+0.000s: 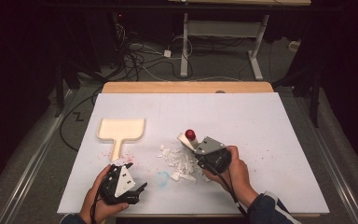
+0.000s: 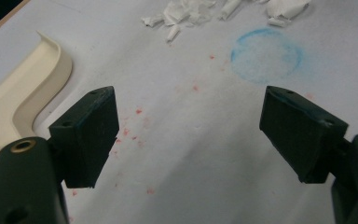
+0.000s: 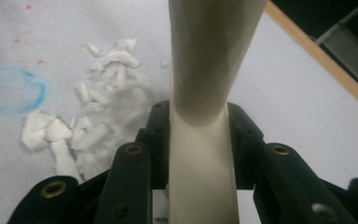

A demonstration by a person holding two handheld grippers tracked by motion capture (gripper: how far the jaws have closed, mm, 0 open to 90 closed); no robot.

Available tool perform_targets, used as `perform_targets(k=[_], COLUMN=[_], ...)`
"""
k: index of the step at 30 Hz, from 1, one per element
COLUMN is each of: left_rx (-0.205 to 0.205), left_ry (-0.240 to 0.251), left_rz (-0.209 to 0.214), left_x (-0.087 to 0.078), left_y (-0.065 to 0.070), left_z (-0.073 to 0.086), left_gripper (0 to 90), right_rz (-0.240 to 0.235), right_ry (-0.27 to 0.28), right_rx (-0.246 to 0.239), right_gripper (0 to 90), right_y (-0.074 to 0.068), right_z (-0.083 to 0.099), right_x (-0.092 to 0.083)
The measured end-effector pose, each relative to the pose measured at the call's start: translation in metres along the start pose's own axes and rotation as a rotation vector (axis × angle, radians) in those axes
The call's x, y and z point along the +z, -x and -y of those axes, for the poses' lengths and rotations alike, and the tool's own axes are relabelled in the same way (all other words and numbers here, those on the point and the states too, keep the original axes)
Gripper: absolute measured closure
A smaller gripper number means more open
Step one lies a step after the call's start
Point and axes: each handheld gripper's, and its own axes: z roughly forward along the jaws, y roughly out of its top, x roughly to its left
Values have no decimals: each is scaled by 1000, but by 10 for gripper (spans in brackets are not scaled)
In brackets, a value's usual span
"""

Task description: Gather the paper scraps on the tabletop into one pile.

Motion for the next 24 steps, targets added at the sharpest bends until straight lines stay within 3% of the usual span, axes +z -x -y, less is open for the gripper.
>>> perform_targets(k=[5, 9, 12, 15, 20, 24], left_rx=[3, 6, 6, 7, 14, 14], left_ry=[-3, -10, -11, -13, -18, -18], left_rz=[-6, -7, -5, 0, 1, 0], left_x=[-1, -1, 0, 0, 1, 2], left_y=[1, 1, 1, 1, 2, 3], left_z=[0, 0, 0, 0, -1, -2], left_gripper=[186, 187, 187, 187, 187, 191], right_rz=[-14, -32, -26, -54, -147, -231], right_ry=[35, 48, 25, -14, -85, -125], right_rx=[71, 98, 77, 79, 79, 28], right_gripper=[676, 677, 677, 676, 676, 677], right_y=[26, 39, 53, 61, 60, 51], right_z=[11, 20, 34, 50, 75, 83], right_x=[-26, -41, -62, -75, -91, -93])
